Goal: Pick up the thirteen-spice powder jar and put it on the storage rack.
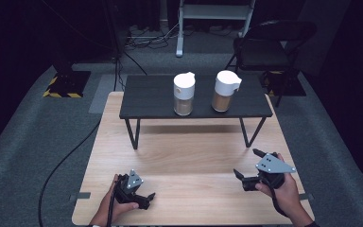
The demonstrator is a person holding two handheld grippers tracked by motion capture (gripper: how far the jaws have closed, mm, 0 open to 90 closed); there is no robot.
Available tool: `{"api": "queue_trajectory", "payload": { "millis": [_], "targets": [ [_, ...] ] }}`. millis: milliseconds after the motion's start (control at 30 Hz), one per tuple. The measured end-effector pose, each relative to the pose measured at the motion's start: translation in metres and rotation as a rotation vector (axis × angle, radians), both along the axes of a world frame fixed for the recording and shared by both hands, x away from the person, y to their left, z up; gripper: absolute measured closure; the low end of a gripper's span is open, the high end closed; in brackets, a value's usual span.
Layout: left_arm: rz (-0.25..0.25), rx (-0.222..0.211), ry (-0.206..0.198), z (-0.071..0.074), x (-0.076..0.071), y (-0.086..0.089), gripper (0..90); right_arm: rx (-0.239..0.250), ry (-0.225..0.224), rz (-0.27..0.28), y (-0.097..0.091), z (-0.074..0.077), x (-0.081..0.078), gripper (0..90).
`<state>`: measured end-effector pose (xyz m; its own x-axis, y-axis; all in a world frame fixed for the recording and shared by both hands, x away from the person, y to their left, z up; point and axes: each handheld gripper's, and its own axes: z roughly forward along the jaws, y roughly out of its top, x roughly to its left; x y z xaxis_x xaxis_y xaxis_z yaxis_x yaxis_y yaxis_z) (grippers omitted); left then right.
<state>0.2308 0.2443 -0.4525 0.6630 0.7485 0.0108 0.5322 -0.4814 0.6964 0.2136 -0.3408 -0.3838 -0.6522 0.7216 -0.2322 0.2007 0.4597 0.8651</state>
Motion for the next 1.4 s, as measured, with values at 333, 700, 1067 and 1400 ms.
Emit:
{"api": "queue_trajectory", "payload": {
  "millis": [333,700,1067,1400],
  "targets": [
    [0.0,0.0,0.0,0.0,0.0,0.0,0.3,-0.068,0.029,0.011,0.006,-0.015,0.005,2.1],
    [0.0,0.0,0.0,0.0,0.0,0.0,0.3,-0.113,0.075,0.03,0.005,-0.033,0.014,2.1],
    [0.0,0.001,0.0,0.0,0.0,0.0,0.3,-0.169,0.146,0.031,0.01,-0.046,0.021,2.2],
    [-0.006,0.001,0.001,0.0,0.002,-0.001,0.3,-0.181,0.187,0.012,0.01,-0.052,0.025,2.3]
  ]
}}
